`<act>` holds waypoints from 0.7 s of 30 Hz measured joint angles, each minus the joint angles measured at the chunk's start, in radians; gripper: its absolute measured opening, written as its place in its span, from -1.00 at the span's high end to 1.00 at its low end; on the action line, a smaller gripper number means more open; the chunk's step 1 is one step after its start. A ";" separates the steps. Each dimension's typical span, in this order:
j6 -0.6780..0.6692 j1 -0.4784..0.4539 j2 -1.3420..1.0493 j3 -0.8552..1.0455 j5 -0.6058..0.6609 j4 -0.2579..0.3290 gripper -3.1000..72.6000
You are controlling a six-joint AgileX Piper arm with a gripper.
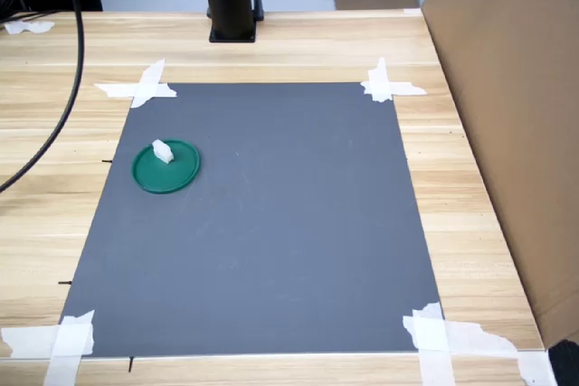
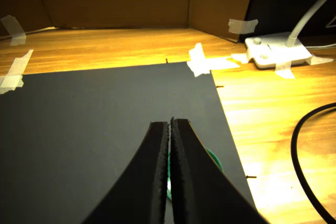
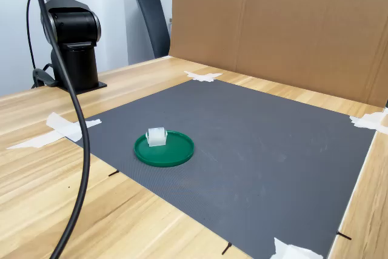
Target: Grasp a white terminal and put it in the green lid.
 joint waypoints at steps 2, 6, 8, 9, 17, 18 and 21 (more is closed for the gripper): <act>0.001 0.000 -0.141 0.134 -0.044 0.002 0.98; 0.046 0.000 -0.267 0.263 -0.054 0.005 0.98; 0.090 0.044 -0.369 0.346 -0.063 0.001 0.98; 0.092 0.058 -0.389 0.363 -0.063 0.001 0.98; 0.098 0.101 -0.650 0.563 -0.066 -0.021 0.98; 0.098 0.101 -0.653 0.563 -0.067 -0.021 0.98; 0.098 0.101 -0.654 0.563 -0.067 -0.021 0.98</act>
